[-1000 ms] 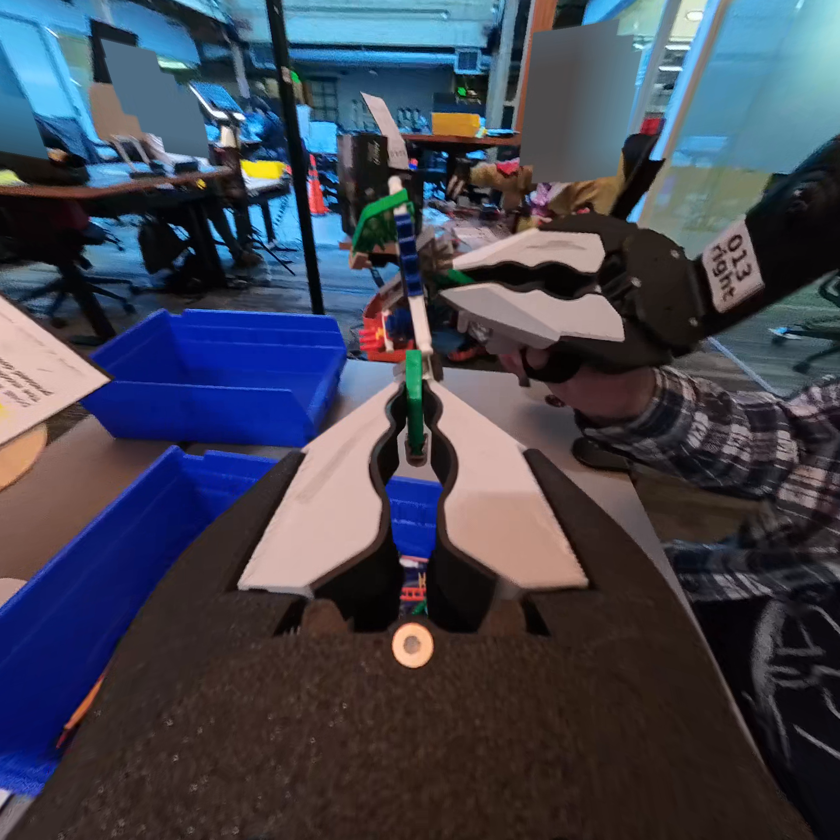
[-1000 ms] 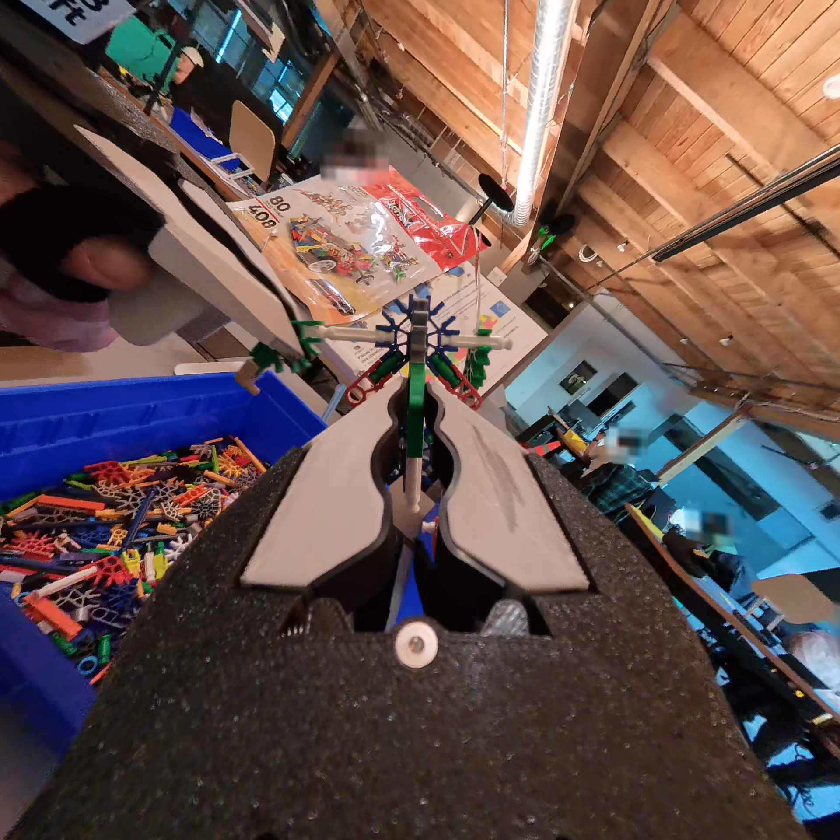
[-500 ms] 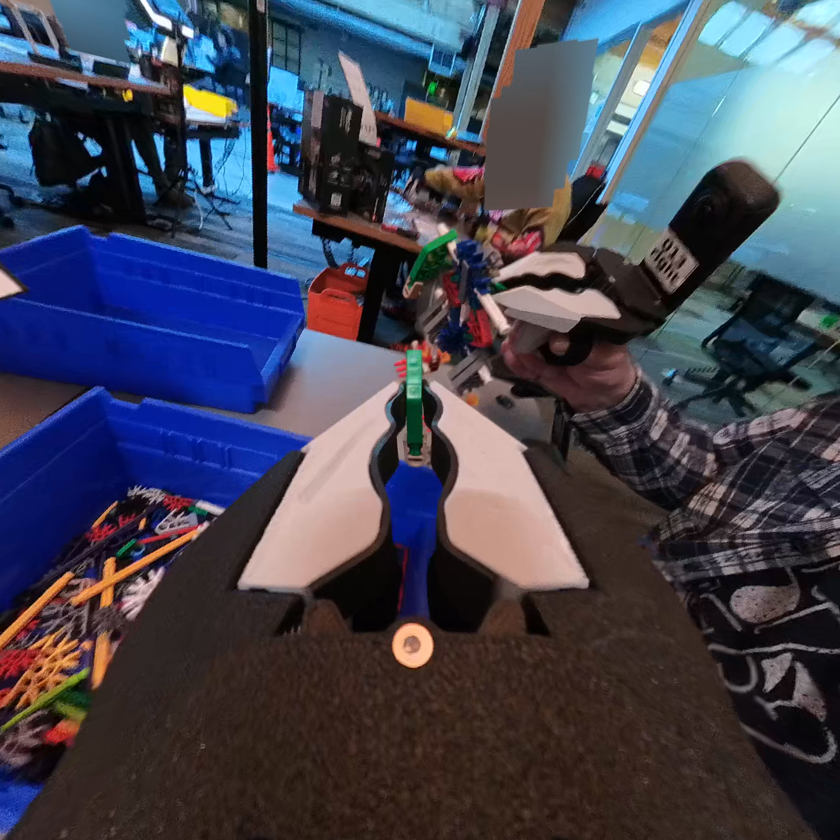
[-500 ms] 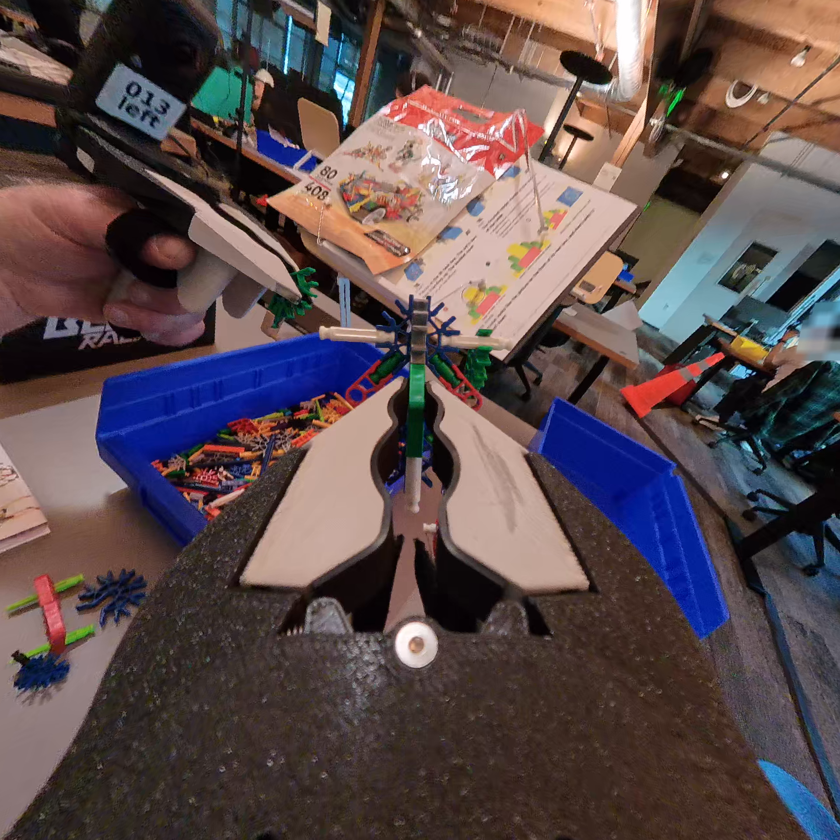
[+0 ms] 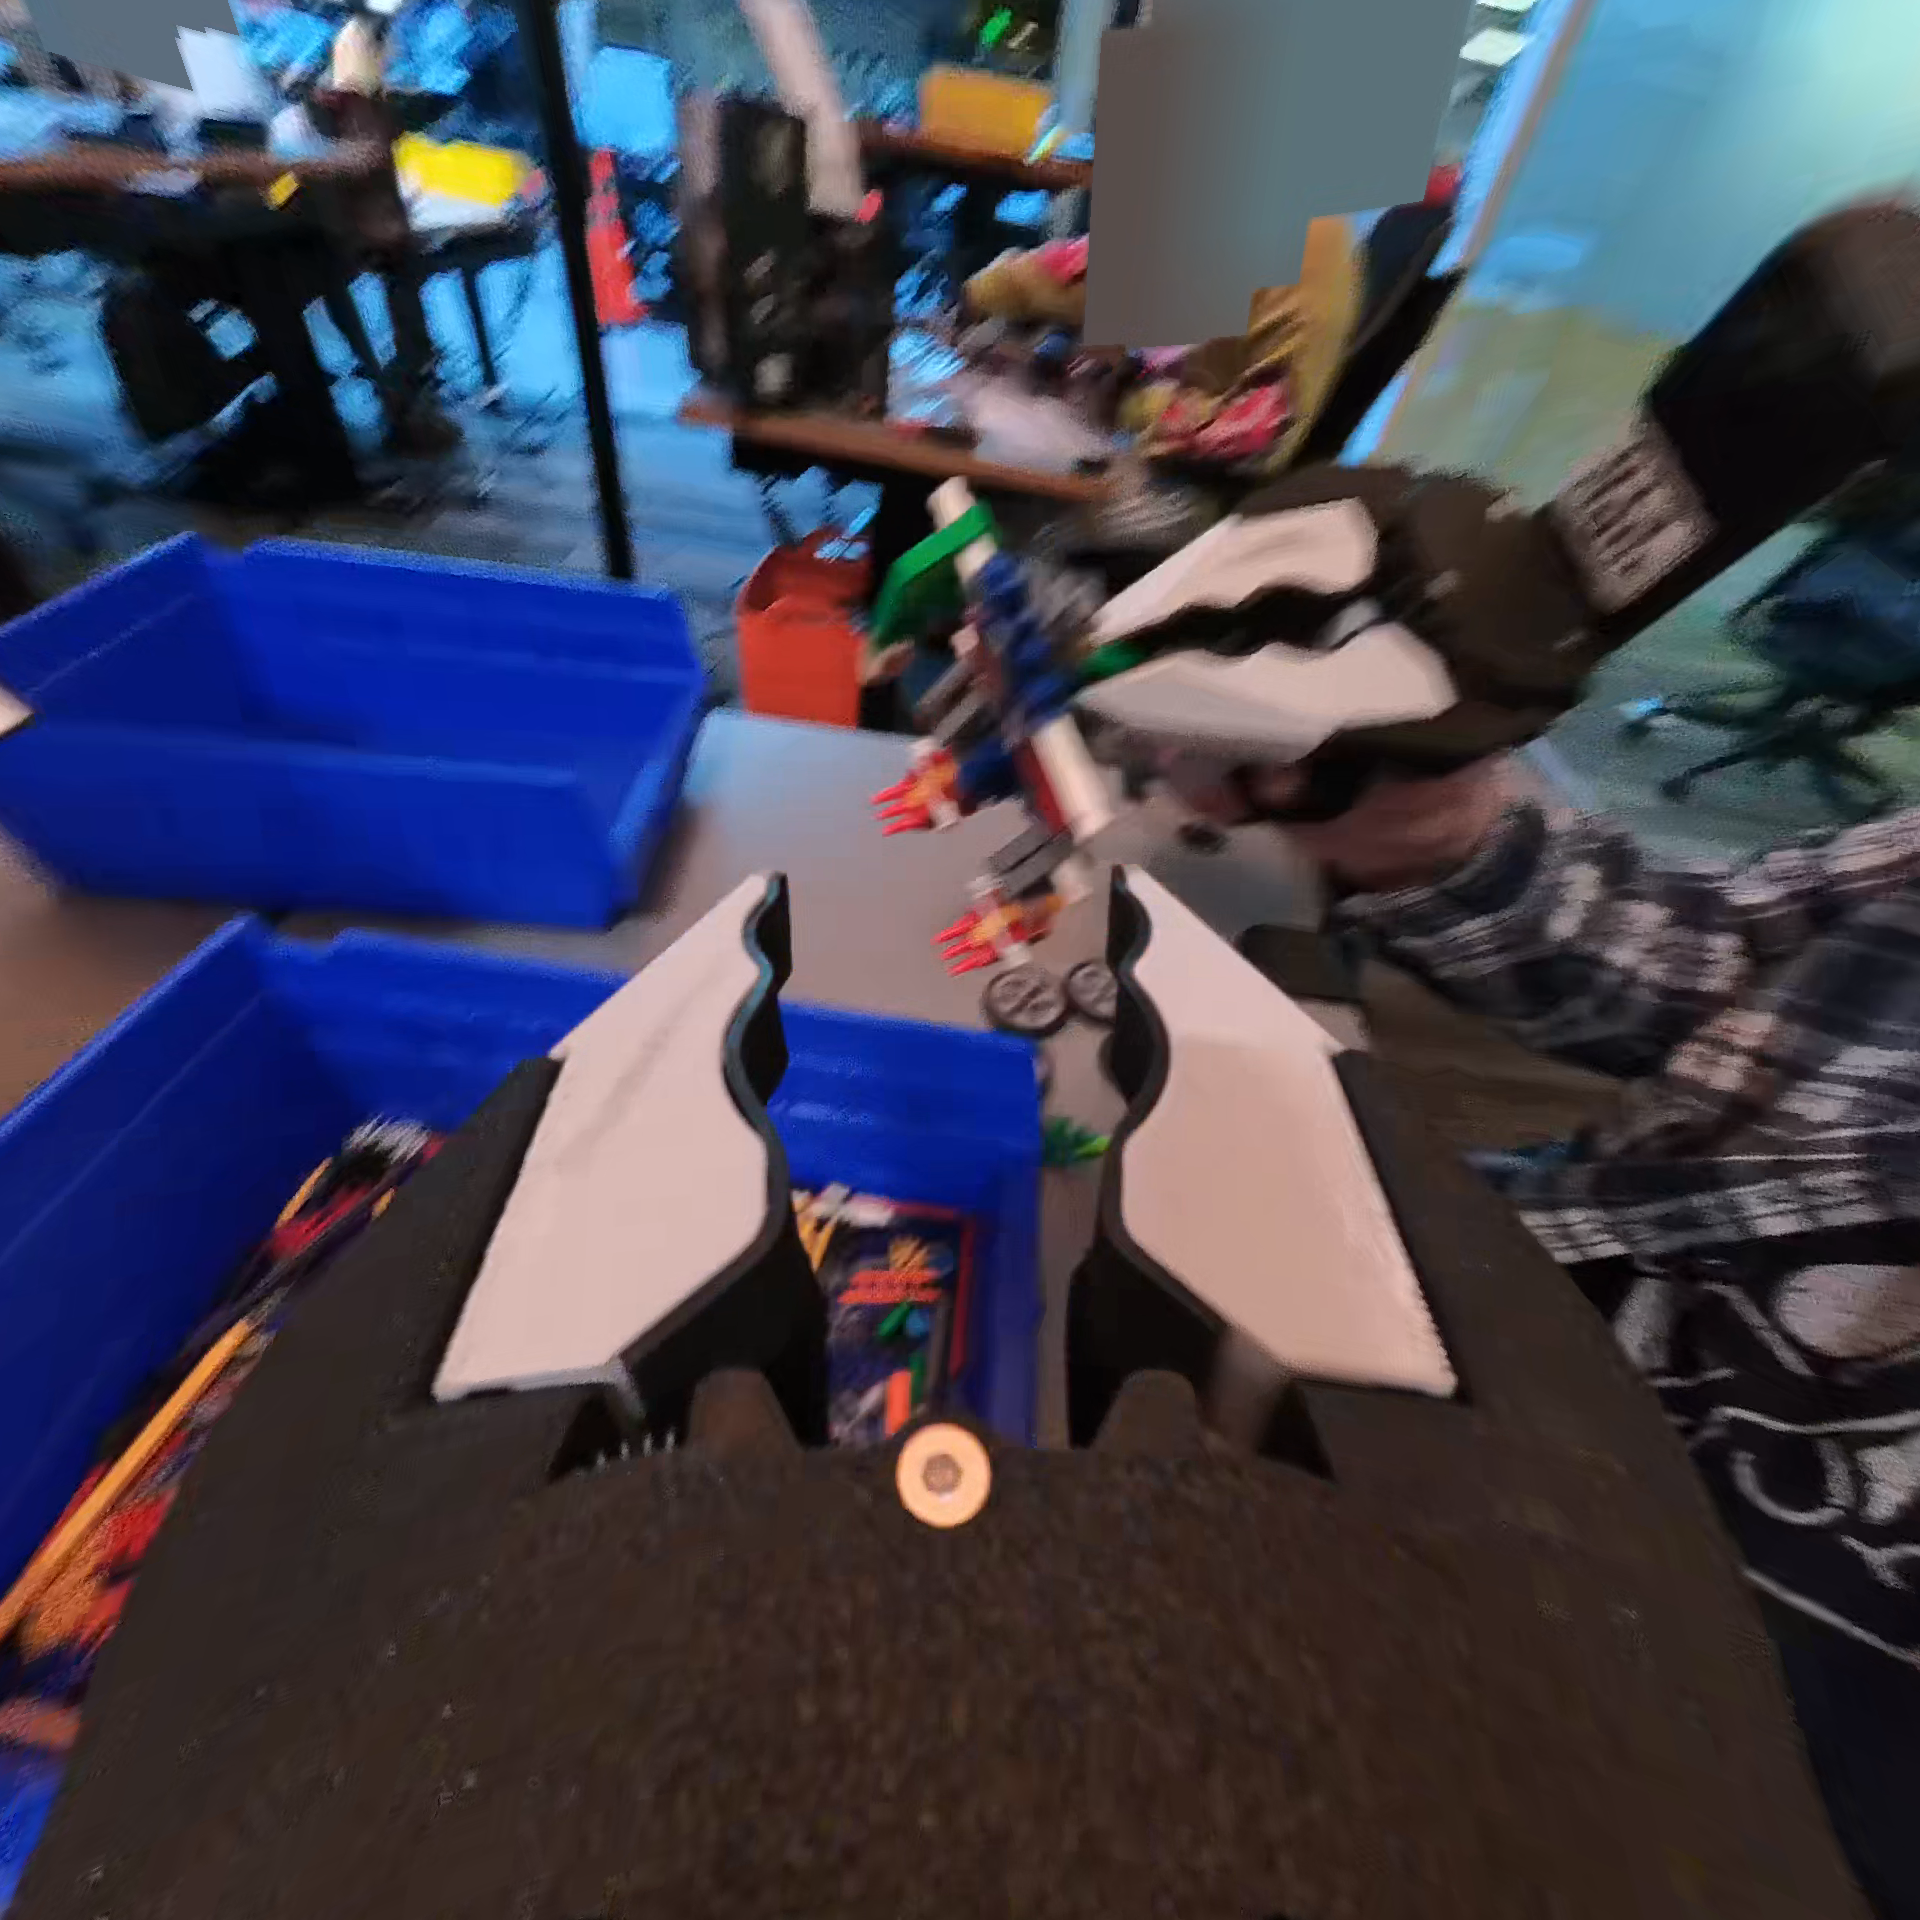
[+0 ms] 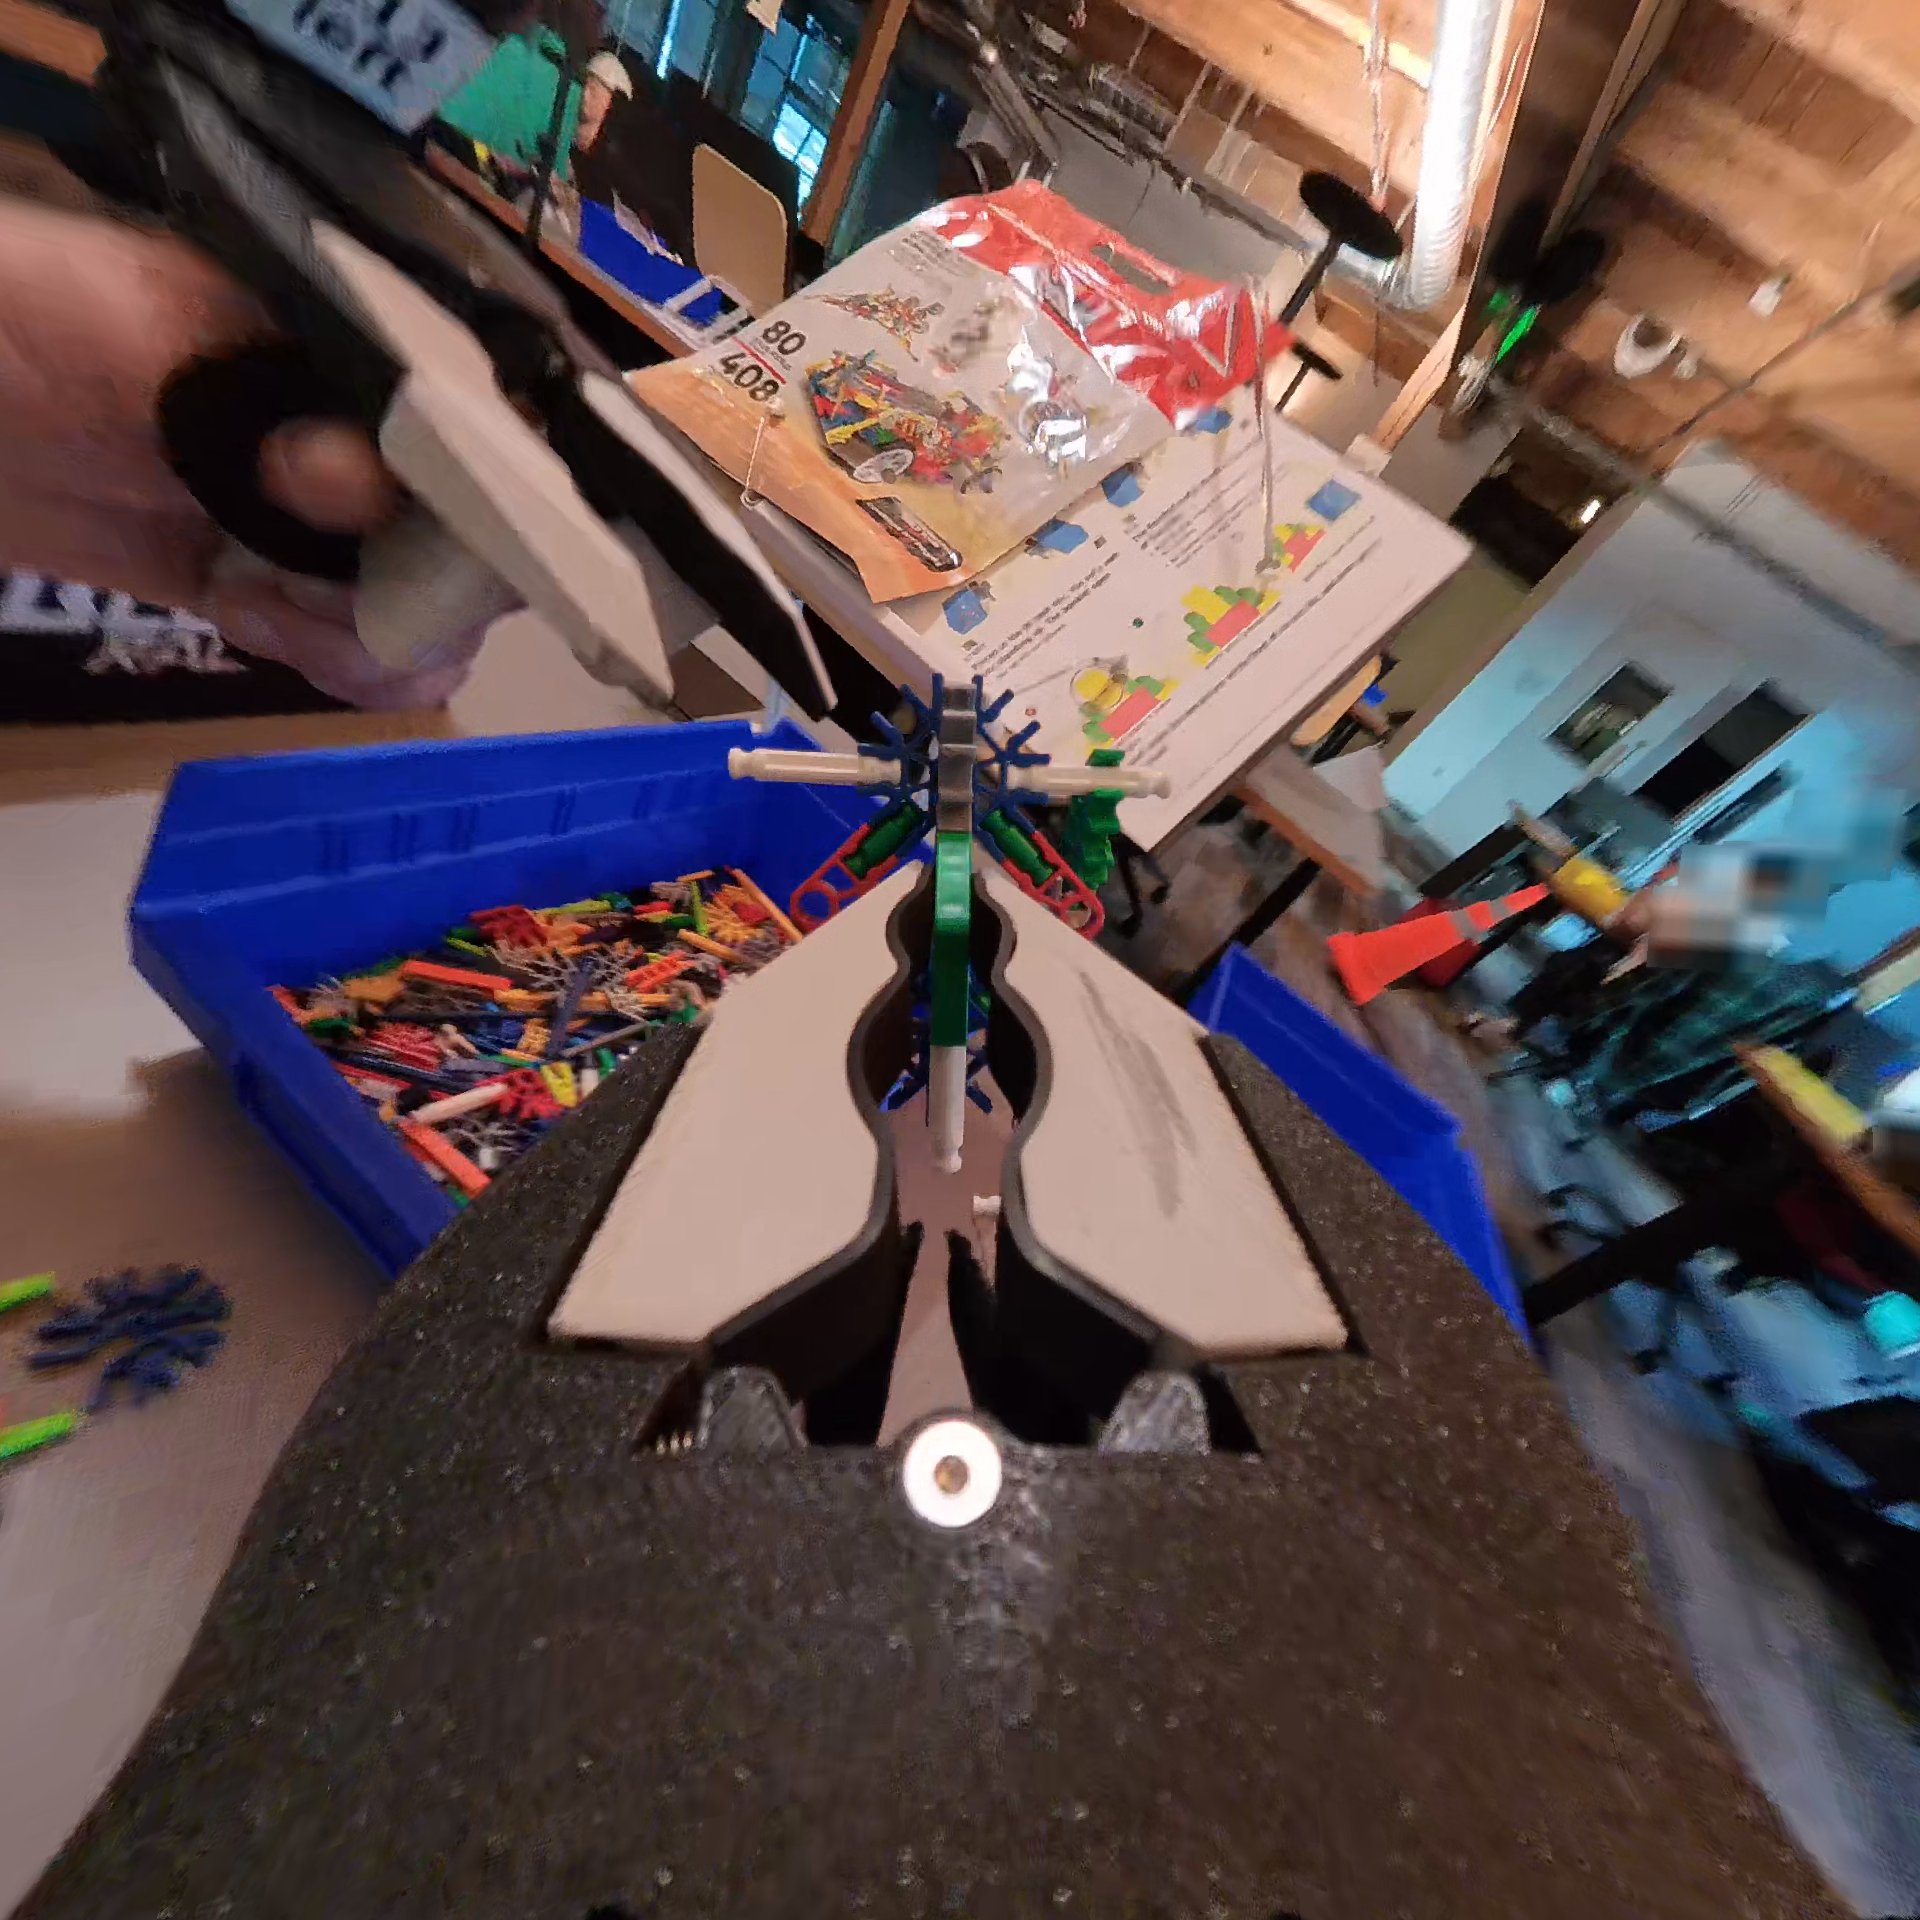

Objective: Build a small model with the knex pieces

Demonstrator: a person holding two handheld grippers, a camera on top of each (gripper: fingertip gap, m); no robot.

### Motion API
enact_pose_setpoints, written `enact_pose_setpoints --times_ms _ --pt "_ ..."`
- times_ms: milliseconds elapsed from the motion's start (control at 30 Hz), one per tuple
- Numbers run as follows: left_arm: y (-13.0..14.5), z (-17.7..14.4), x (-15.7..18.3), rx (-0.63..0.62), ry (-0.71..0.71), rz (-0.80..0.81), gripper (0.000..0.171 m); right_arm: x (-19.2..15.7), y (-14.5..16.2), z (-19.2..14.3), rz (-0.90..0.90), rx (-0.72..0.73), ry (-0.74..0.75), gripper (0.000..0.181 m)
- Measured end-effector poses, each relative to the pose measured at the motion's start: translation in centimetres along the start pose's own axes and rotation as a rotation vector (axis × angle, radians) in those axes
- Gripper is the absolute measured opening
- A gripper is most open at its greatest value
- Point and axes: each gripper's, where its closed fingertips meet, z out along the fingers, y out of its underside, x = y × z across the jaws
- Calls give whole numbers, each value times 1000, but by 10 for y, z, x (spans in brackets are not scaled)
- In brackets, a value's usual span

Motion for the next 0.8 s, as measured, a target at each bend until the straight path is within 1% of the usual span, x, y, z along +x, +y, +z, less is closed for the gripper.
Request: enact_pose_setpoints --times_ms 67,133,167,200,233,267,333,400,433,533,567,600,667,700,733,767,800 --pt "-11 2 21 51 87 -3 58 -8 -7 4 -118 4 32 4" --pt "-10 9 32 47 124 21 51 -16 -13 8 -195 12 61 4" --pt "-7 13 31 33 109 28 43 -20 -18 10 -222 24 71 4" --pt "-7 15 29 42 88 47 23 -24 -21 11 -237 32 72 5" --pt "-9 14 25 66 61 60 15 -27 -24 13 -246 40 74 5" --pt "-12 13 23 87 55 62 8 -28 -27 13 -260 49 86 5" --pt "-15 8 22 108 44 99 4 -32 -32 14 -295 59 88 8" --pt "-16 3 22 98 32 133 3 -40 -34 13 -264 69 12 14" --pt "-16 1 21 90 22 150 3 -41 -40 8 -210 108 -31 17" --pt "-16 -5 20 70 12 181 3 -27 -70 -17 41 282 -164 21" --pt "-15 -7 24 65 39 185 2 -17 -74 -23 106 304 -195 23" --pt "-14 -9 29 61 75 195 2 -11 -73 -24 143 294 -240 29" --pt "-14 -13 51 76 192 240 3 -10 -61 -20 163 221 -359 42" --pt "-13 -16 63 81 264 249 3 -14 -57 -18 145 200 -414 49" --pt "-12 -17 70 73 309 233 3 -23 -57 -20 127 203 -485 50" --pt "-9 -18 75 59 341 233 3 -37 -60 -25 136 213 -591 55" --pt "-4 -17 78 42 362 250 3 -51 -62 -32 174 216 -711 54"
